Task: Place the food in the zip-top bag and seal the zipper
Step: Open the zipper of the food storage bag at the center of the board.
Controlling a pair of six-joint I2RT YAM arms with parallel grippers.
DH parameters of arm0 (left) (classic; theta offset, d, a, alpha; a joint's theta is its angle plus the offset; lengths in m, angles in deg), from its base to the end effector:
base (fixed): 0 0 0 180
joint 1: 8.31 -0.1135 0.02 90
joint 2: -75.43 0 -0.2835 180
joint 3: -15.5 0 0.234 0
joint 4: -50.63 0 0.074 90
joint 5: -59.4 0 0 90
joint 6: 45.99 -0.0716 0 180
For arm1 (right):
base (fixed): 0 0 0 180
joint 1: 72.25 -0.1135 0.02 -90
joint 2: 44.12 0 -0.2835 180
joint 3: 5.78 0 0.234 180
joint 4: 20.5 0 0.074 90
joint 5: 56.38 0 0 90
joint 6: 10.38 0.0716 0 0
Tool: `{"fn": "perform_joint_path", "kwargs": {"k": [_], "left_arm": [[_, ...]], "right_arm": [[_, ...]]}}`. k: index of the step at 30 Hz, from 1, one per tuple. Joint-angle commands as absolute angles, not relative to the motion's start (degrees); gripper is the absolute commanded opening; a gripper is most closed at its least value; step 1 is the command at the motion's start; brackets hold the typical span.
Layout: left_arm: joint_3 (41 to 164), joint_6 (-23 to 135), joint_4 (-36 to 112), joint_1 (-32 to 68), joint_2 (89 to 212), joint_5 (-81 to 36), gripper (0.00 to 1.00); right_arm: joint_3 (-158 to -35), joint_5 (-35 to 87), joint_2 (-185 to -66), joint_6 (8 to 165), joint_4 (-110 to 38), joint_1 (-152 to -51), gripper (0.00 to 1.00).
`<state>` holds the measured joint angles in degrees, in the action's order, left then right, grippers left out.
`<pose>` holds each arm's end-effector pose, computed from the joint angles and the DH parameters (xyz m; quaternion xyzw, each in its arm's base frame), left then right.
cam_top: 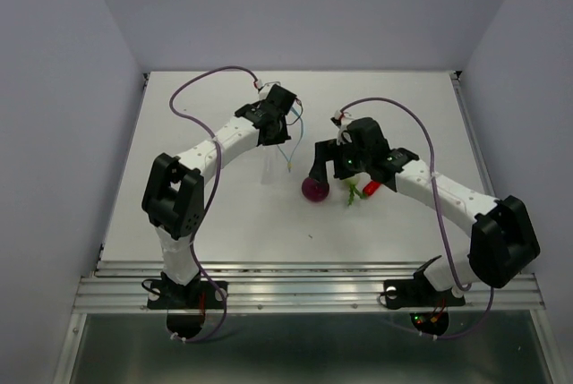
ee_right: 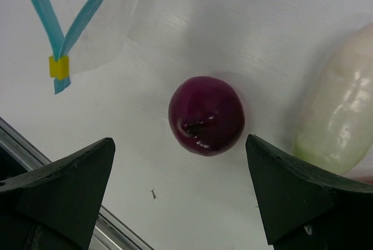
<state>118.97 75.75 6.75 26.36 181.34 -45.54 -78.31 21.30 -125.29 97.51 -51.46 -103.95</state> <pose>0.3645 -0.2296 0.2726 -0.0248 0.9213 -0.1010 0.3747 0.2632 0.1805 0.2667 -0.1535 0.8876 0.2657 0.3436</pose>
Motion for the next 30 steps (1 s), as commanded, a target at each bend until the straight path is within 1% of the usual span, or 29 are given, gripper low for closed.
{"fn": "perform_joint_path", "kwargs": {"k": [1,4,14,24,30], "left_arm": [[118.42,74.59,8.08,26.58,178.53,-45.63,0.00],[117.81,74.50,8.69,26.49,178.09,-45.19,0.00],[116.49,74.68,9.22,26.49,177.38,-45.19,0.00],[115.52,74.86,9.84,26.58,176.86,-44.57,0.00],[115.26,74.86,9.93,26.49,176.94,-44.22,0.00]], "right_arm": [[-77.60,27.89,-124.98,96.49,-50.39,-106.61,1.00],[-77.33,30.01,-126.99,96.93,-50.22,-107.13,1.00],[-76.98,29.93,-132.79,97.55,-48.11,-108.99,1.00],[-75.66,27.90,-135.79,100.18,-44.68,-110.65,1.00],[-75.57,30.80,-137.20,101.94,-44.24,-110.66,1.00]]}}
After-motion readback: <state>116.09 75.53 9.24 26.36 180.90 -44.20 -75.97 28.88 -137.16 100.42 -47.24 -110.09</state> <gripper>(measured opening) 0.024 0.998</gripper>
